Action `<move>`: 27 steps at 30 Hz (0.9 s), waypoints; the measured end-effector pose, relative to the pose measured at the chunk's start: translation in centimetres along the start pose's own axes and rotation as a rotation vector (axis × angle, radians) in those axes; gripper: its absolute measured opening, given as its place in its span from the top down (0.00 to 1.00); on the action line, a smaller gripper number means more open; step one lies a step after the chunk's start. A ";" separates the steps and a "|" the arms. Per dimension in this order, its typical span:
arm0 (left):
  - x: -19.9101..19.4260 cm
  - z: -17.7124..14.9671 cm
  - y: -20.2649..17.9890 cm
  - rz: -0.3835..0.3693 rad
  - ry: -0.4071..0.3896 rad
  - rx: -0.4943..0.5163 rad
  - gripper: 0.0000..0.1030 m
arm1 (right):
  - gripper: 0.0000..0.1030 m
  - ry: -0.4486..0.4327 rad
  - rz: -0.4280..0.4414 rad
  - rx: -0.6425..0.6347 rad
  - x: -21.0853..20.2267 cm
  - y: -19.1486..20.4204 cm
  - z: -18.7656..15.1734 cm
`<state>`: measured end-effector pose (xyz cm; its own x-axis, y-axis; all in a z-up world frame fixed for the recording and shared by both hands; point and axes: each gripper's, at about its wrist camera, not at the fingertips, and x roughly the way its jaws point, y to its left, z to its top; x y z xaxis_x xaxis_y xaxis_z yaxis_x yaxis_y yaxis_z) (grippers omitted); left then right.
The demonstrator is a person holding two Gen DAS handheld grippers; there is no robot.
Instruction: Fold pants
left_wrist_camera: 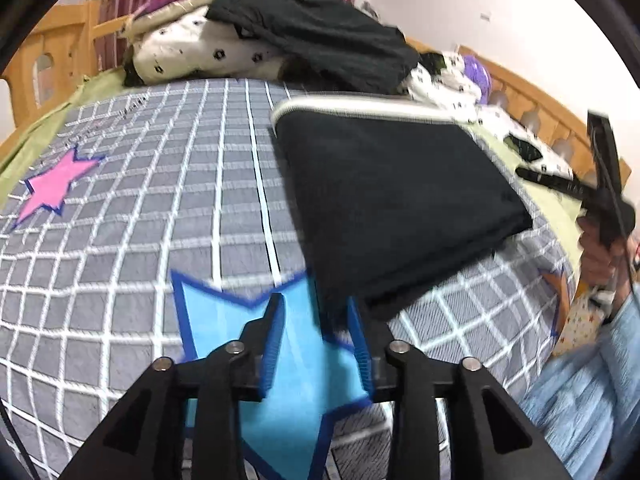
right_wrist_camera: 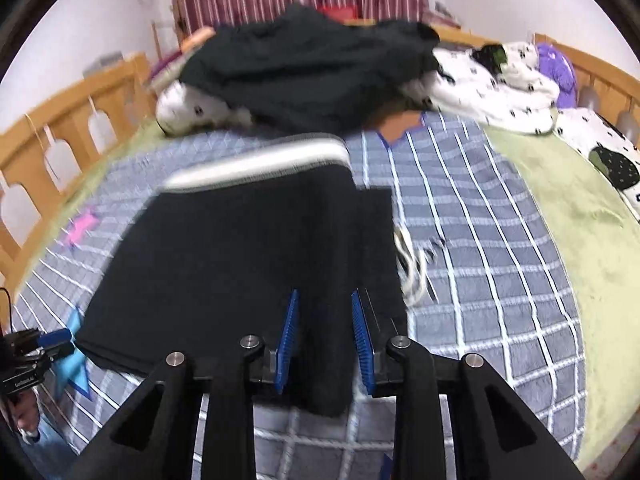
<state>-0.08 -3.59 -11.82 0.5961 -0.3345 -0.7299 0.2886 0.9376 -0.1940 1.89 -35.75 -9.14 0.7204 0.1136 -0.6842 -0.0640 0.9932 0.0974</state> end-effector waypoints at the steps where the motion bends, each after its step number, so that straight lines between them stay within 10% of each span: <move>1: 0.3 1.2 -0.2 0.016 0.000 -0.012 0.62 | 0.73 -0.008 0.012 -0.007 0.2 0.4 0.2; 7: 4.9 3.8 -2.0 0.028 0.036 -0.056 0.62 | 0.76 0.159 -0.065 -0.070 4.8 1.5 -2.0; 13: 5.5 2.5 -1.9 -0.002 0.080 -0.034 0.53 | 0.75 0.131 -0.018 -0.076 3.2 1.4 -1.5; 16: 4.7 4.6 -0.8 0.026 0.052 -0.049 0.53 | 0.52 0.069 0.013 -0.032 3.2 0.6 0.9; 21: 5.0 9.0 0.3 0.037 0.023 -0.068 0.50 | 0.50 0.068 -0.019 0.027 8.6 -0.5 5.9; 25: 5.8 10.6 0.6 0.046 0.019 -0.055 0.50 | 0.88 0.095 -0.050 0.011 11.9 -0.5 6.3; 27: 5.9 10.6 0.7 0.038 0.011 -0.045 0.50 | 0.91 0.059 0.026 0.024 9.7 -1.3 7.2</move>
<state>11.58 -5.91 -9.29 0.5976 -0.2976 -0.7445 0.2318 0.9530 -0.1949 13.94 -36.12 -10.66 0.6765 0.1412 -0.7228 -0.0647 0.9891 0.1327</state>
